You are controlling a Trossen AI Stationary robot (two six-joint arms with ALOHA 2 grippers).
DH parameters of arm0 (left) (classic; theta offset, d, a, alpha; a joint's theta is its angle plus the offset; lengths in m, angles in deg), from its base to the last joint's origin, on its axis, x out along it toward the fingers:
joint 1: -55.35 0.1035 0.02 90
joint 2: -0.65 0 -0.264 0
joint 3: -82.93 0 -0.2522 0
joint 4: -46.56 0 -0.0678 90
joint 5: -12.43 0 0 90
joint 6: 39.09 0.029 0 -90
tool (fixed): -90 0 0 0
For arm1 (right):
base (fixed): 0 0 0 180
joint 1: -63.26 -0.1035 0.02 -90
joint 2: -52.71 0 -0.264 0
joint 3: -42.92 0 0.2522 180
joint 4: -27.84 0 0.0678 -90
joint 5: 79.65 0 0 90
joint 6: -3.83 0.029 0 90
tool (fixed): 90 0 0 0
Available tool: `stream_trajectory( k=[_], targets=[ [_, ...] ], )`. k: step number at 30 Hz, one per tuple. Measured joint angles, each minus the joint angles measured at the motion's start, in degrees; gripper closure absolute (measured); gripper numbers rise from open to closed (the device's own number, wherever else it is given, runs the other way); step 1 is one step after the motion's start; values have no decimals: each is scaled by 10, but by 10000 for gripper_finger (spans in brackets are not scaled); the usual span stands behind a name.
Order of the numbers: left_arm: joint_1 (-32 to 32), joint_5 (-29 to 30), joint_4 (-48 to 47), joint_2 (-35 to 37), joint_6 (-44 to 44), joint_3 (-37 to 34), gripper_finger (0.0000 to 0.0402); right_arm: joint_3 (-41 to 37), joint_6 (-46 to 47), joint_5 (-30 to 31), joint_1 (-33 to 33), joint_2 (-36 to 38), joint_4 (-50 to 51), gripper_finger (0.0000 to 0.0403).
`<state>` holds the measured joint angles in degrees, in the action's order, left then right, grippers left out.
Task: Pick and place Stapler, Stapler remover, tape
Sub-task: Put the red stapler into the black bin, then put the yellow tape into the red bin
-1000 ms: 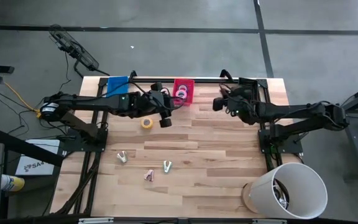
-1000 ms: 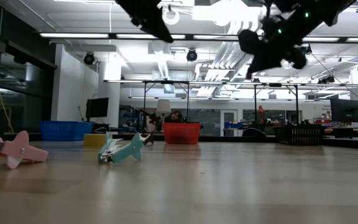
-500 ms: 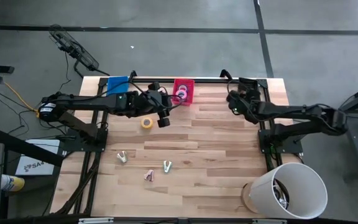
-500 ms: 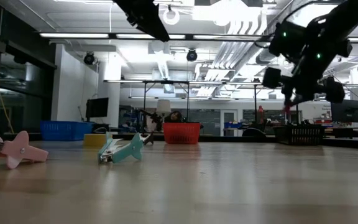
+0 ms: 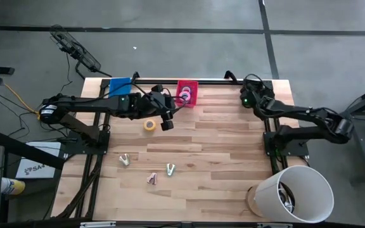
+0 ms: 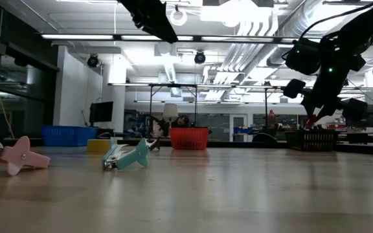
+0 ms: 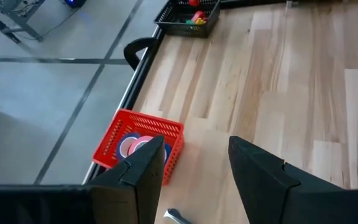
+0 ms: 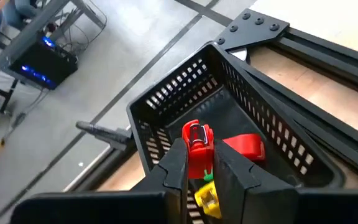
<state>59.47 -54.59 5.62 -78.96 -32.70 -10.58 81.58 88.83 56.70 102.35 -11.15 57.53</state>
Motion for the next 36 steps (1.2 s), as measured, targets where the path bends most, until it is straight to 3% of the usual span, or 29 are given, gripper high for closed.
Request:
stream_trajectory(
  k=[11,30,36],
  targets=[
    [0,-4,-5,0,-8,0,227,0,0,-94,71,-22,-33,344],
    [0,-4,-17,0,-8,0,227,0,-19,-116,71,-20,-48,218],
    [0,-1,-17,0,-9,0,227,0,-115,-109,55,-7,-116,214]
  ],
)
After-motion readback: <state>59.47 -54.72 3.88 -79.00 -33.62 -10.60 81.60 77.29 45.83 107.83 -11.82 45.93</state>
